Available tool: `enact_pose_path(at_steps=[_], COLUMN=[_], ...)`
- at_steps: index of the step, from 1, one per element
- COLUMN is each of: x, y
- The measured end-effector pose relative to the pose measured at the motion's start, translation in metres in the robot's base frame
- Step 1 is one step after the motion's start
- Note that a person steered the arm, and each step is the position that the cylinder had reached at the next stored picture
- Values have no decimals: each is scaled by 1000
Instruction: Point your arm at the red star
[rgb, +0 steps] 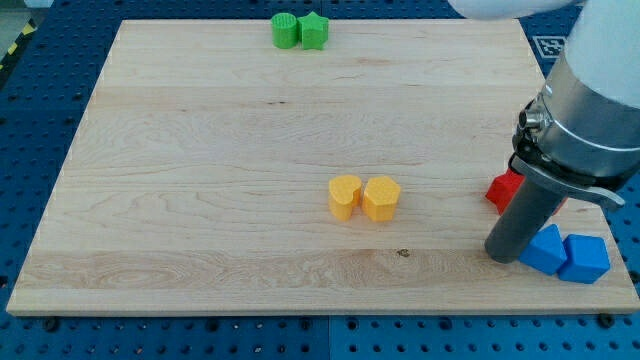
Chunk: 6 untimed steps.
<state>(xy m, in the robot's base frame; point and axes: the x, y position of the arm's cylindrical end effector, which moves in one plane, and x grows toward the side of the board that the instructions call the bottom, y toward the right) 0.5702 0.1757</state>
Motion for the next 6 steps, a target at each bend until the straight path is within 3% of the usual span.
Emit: enact_pose_path(at_steps=[2,4,5,6], x=[0,-79,-116,-118], y=[13,-45,-47,-7])
